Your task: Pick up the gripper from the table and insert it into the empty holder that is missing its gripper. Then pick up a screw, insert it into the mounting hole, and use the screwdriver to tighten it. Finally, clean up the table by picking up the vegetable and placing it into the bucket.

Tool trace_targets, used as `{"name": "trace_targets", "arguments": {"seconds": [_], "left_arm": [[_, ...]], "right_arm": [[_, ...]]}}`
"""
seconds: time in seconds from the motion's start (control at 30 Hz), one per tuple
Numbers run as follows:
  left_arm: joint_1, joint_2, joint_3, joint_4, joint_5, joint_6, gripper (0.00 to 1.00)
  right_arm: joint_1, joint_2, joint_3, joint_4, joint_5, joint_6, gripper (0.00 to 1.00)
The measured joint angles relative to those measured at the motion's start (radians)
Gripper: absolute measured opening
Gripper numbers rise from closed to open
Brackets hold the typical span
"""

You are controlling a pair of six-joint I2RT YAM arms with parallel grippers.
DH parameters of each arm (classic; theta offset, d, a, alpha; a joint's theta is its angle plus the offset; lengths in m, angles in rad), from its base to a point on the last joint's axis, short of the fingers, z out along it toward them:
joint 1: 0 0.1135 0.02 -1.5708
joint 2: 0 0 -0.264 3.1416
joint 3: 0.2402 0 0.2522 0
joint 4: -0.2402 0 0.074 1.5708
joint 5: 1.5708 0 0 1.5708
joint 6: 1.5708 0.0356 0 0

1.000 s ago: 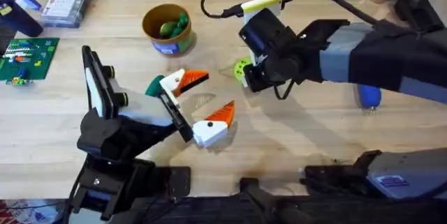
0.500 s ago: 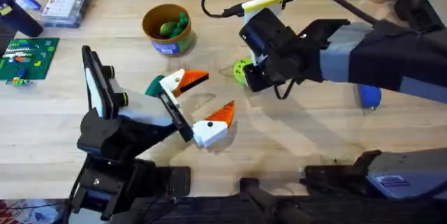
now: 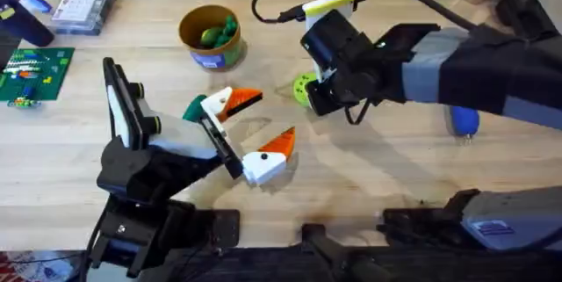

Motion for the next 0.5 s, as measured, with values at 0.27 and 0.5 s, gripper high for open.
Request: {"name": "trace_targets", "arguments": {"seconds": [0.27, 0.5], "left_arm": [[0.000, 0.000, 0.000, 0.000, 0.000, 0.000, 0.990], [0.000, 0.000, 0.000, 0.000, 0.000, 0.000, 0.990]], "right_arm": [[0.000, -0.046, 0.031, -0.009, 0.001, -0.011, 0.004], [0.000, -0.146, 0.045, -0.086, 0.004, -0.014, 0.004]]}}
